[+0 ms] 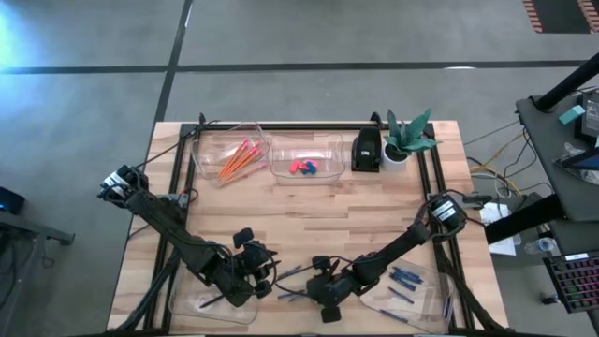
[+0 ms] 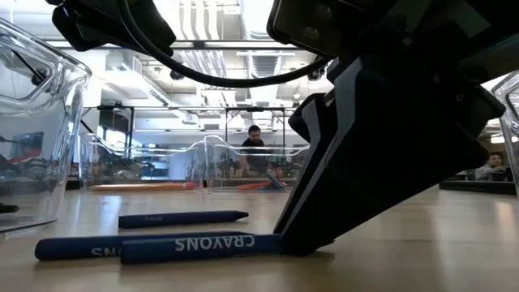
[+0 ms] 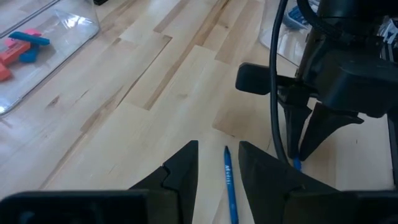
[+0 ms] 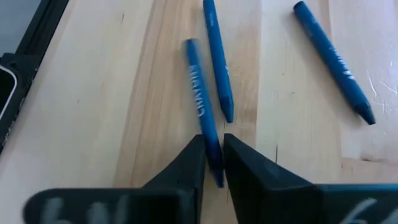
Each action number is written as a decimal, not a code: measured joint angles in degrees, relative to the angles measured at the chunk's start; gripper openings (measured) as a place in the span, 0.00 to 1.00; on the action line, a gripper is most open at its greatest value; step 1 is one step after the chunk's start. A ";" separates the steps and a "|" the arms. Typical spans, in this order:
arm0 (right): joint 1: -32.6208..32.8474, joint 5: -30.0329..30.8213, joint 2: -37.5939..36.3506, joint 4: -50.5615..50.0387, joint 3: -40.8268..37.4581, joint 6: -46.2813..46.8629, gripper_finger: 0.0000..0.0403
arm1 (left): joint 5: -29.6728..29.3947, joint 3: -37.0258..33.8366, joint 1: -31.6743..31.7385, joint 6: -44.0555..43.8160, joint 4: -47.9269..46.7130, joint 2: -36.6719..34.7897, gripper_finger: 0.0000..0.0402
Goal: Sort crayons/erasers/pens/pencils in bins
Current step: Put the dark blue crayon into the bottom right transparent bin
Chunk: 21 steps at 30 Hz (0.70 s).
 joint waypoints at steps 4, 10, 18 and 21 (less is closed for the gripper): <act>0.16 -0.14 -0.03 -0.20 0.00 -1.68 0.06 | -0.02 0.00 0.00 0.00 -0.01 0.00 0.25; 0.31 -3.25 -0.32 -0.34 0.00 -3.77 0.04 | -0.02 -0.04 0.00 0.00 0.01 0.00 0.25; 0.46 -3.06 -5.83 -6.38 -0.20 -5.84 0.04 | -0.04 -0.04 0.00 0.02 -0.02 0.00 0.25; 0.42 -0.31 -9.63 -9.46 -0.13 -6.23 0.04 | -0.04 -0.04 0.00 0.02 -0.01 0.00 0.25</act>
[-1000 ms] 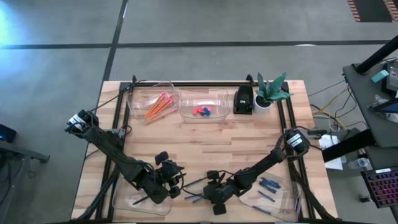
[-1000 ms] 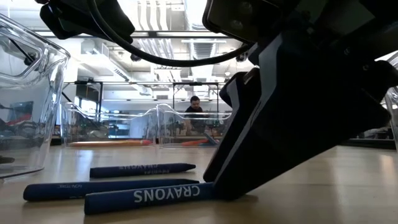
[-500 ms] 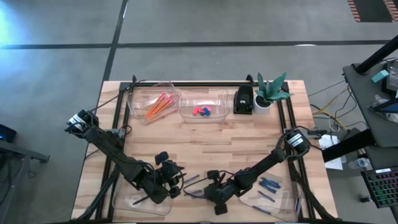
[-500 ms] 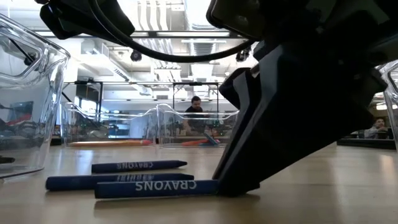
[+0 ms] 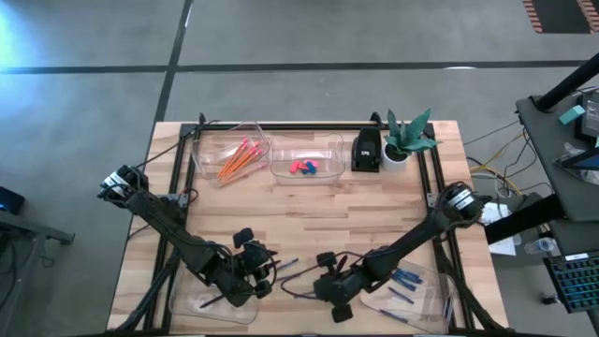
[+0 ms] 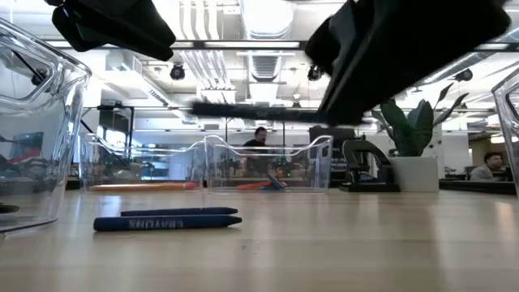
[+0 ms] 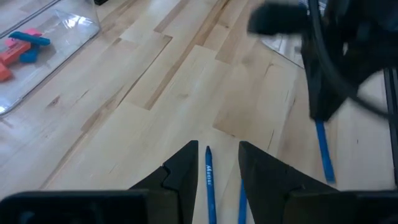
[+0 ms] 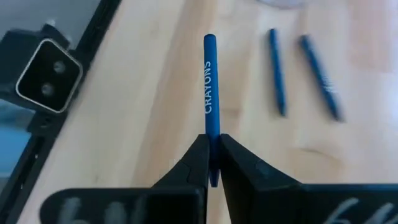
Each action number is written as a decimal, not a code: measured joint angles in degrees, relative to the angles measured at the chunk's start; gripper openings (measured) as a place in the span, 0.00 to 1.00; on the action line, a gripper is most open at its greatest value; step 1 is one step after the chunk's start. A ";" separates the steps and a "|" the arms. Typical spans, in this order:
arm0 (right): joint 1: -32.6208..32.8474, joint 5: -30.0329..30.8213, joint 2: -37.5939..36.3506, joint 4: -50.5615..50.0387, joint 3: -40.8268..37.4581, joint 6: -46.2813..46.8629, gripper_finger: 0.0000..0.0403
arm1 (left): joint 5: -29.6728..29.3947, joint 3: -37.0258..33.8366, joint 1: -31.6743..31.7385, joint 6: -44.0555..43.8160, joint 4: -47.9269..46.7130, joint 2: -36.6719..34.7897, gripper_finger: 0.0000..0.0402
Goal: Sort crayons/erasers/pens/pencils in bins
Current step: Put the dark blue crayon into the bottom right transparent bin
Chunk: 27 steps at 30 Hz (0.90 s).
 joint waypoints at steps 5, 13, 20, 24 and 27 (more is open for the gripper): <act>0.27 1.87 -6.58 -9.98 0.00 3.51 0.05 | 0.00 0.00 0.00 0.00 -0.02 0.00 0.25; 4.81 1.94 -17.30 -33.40 -0.04 26.80 0.05 | 0.00 -0.17 -0.02 0.02 -0.04 0.00 0.25; 15.99 5.97 -24.91 -42.69 -0.17 46.56 0.05 | 0.02 -0.35 0.00 0.02 0.00 0.00 0.25; 22.90 6.33 -25.68 -45.60 -2.22 57.57 0.05 | 0.02 -0.35 0.00 0.02 0.00 0.00 0.25; 26.64 5.57 -24.56 -47.22 -4.68 66.95 0.05 | 0.00 -0.35 0.00 0.02 0.00 0.00 0.25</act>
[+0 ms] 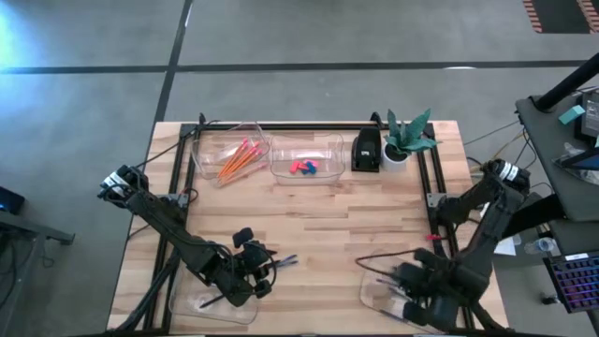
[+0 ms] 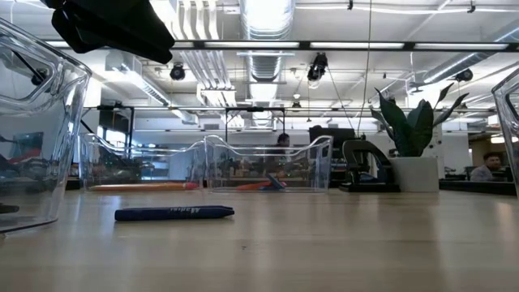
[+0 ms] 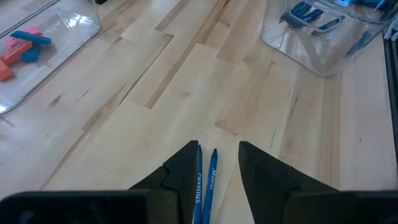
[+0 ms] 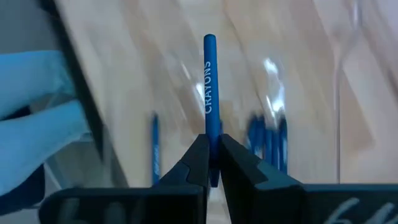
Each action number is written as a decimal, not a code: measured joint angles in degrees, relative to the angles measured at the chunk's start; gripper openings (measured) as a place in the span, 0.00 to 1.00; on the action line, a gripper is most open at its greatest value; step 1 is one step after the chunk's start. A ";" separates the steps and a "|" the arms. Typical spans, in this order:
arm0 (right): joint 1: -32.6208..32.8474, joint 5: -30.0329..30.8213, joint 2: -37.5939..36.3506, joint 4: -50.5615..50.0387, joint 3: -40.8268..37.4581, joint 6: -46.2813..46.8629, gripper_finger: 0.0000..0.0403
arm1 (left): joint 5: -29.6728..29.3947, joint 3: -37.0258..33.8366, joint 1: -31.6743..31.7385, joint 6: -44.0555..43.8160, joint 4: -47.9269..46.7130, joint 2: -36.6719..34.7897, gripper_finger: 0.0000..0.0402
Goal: Sort crayons/erasers/pens/pencils in bins
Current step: Put the dark blue crayon into the bottom right transparent bin
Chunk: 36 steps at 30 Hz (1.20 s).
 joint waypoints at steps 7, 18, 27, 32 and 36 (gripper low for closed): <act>3.10 -7.88 3.23 0.47 -6.22 12.57 0.05 | 0.00 0.00 0.00 -0.02 0.04 0.00 0.25; 2.89 -14.27 6.70 3.20 -11.35 16.07 0.05 | -0.02 0.00 0.00 -0.04 0.52 0.00 0.25; 2.89 -14.26 6.67 3.23 -11.57 16.68 0.16 | -0.04 0.00 0.00 -0.04 0.50 0.00 0.25; 2.89 -14.29 6.19 3.08 -10.97 16.59 0.26 | -0.58 0.00 0.04 -0.02 0.53 0.00 0.25; 2.86 -14.45 5.38 2.49 -9.15 15.61 0.33 | -2.16 -0.13 0.58 4.20 2.51 0.00 0.25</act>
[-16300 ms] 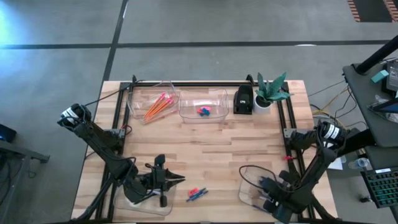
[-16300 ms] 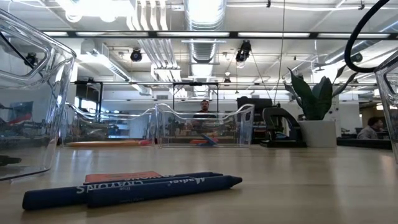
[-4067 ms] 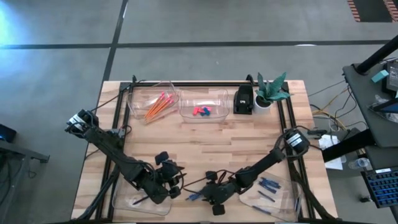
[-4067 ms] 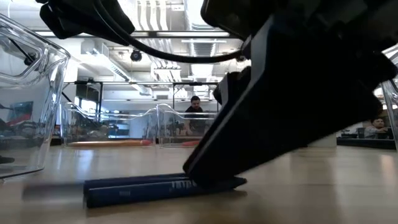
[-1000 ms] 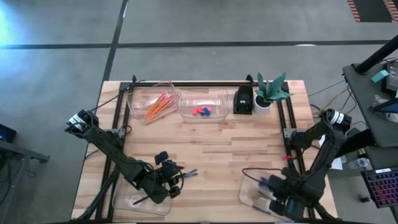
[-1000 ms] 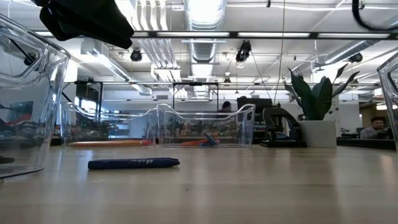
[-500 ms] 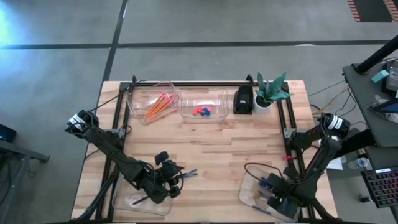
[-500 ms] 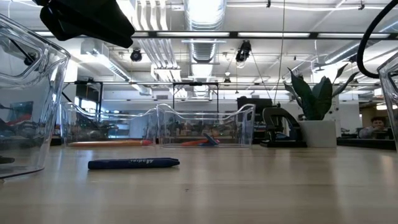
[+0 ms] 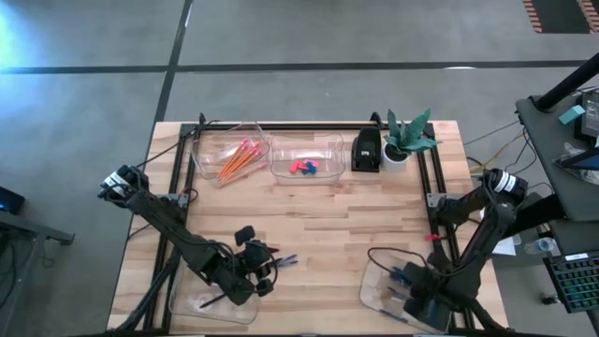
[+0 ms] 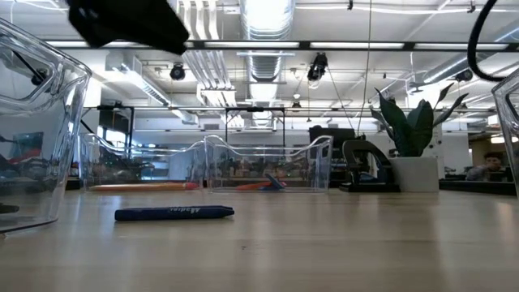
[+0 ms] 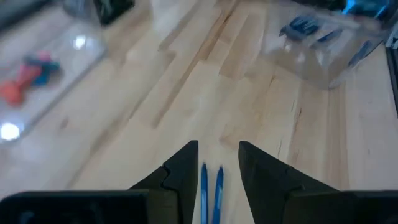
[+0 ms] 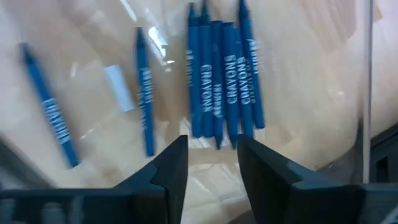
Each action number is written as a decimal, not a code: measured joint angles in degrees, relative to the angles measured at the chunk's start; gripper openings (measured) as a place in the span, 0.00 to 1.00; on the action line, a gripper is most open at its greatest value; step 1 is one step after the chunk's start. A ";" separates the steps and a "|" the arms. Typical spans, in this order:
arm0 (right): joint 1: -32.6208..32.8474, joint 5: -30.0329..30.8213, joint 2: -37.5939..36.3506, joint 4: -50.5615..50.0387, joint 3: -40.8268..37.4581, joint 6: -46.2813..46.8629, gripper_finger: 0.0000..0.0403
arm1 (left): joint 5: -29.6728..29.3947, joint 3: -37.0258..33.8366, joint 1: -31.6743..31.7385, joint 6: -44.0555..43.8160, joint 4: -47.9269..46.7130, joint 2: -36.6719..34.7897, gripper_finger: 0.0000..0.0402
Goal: Sort crayons/erasers/pens/pencils in bins
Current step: Put the dark blue crayon into the bottom right transparent bin
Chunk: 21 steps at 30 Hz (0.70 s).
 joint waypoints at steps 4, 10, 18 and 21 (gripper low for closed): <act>-0.20 0.24 -0.96 -1.81 3.33 -3.13 0.38 | -0.45 -0.15 1.09 10.21 7.40 0.71 0.25; -2.20 7.13 -1.25 -6.44 9.08 -9.29 0.41 | 0.54 -0.11 3.82 16.87 15.65 2.55 0.25; -7.52 28.08 -1.25 -6.14 15.50 -28.35 0.41 | 1.72 -0.20 5.19 16.74 15.46 3.23 0.25; -10.48 38.78 -1.25 -4.07 16.78 -34.81 0.41 | 1.72 -0.20 5.04 16.68 15.54 3.23 0.25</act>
